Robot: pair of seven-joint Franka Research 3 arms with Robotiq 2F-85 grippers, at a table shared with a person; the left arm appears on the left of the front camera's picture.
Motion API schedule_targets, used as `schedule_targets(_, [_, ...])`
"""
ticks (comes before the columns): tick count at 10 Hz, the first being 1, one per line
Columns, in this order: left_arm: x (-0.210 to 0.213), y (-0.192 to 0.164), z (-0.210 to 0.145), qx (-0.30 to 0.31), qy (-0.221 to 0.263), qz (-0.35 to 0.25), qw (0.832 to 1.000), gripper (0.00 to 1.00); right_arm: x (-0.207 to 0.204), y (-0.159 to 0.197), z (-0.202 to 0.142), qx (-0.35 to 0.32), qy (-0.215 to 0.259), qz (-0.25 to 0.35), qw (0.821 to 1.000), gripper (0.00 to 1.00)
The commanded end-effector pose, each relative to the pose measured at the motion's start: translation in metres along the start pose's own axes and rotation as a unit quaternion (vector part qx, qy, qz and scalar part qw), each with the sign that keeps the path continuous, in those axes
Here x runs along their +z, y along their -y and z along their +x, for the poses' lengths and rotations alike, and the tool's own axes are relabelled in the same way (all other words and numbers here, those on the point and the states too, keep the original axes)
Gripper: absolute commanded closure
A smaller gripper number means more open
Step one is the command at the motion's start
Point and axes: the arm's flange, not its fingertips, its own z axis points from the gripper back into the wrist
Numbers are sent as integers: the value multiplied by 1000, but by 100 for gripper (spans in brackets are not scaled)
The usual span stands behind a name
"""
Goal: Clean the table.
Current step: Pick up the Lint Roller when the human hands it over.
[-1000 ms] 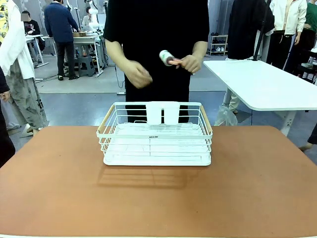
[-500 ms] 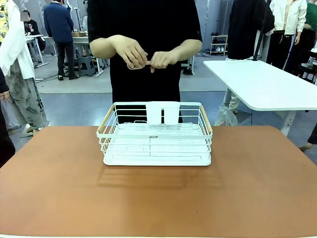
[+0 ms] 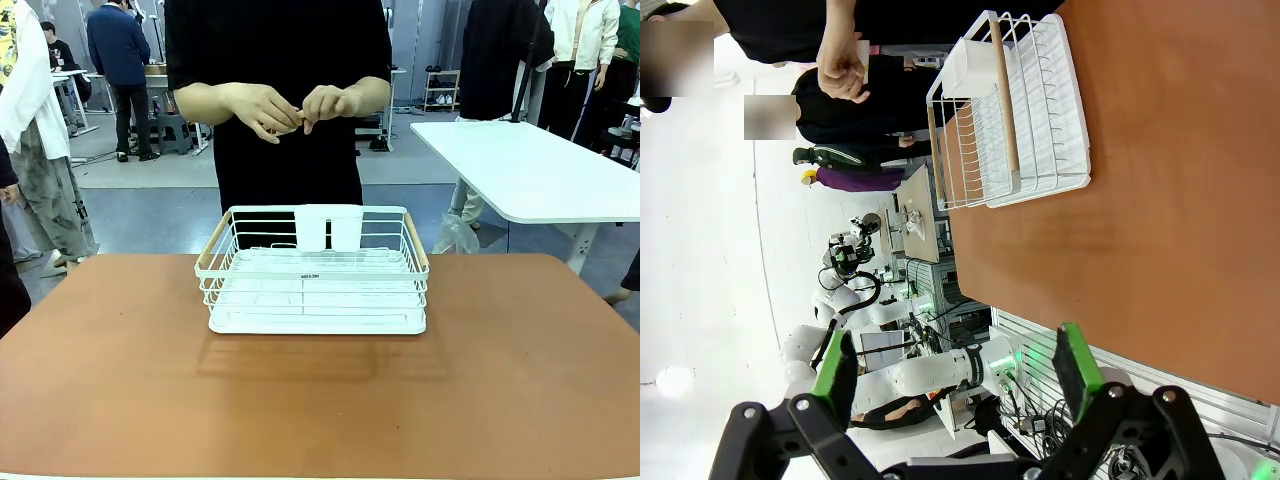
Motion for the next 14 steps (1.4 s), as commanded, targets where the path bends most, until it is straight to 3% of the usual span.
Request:
schedule_targets(1, [3, 4, -2, -4, -1, 2, 1000, 0, 0, -1, -1, 3, 0, 5, 1000, 0])
schedule_targets(14, [0, 0, 0, 0, 0, 0, 1000, 0, 0, -1, -1, 3, 0, 5, 1000, 0])
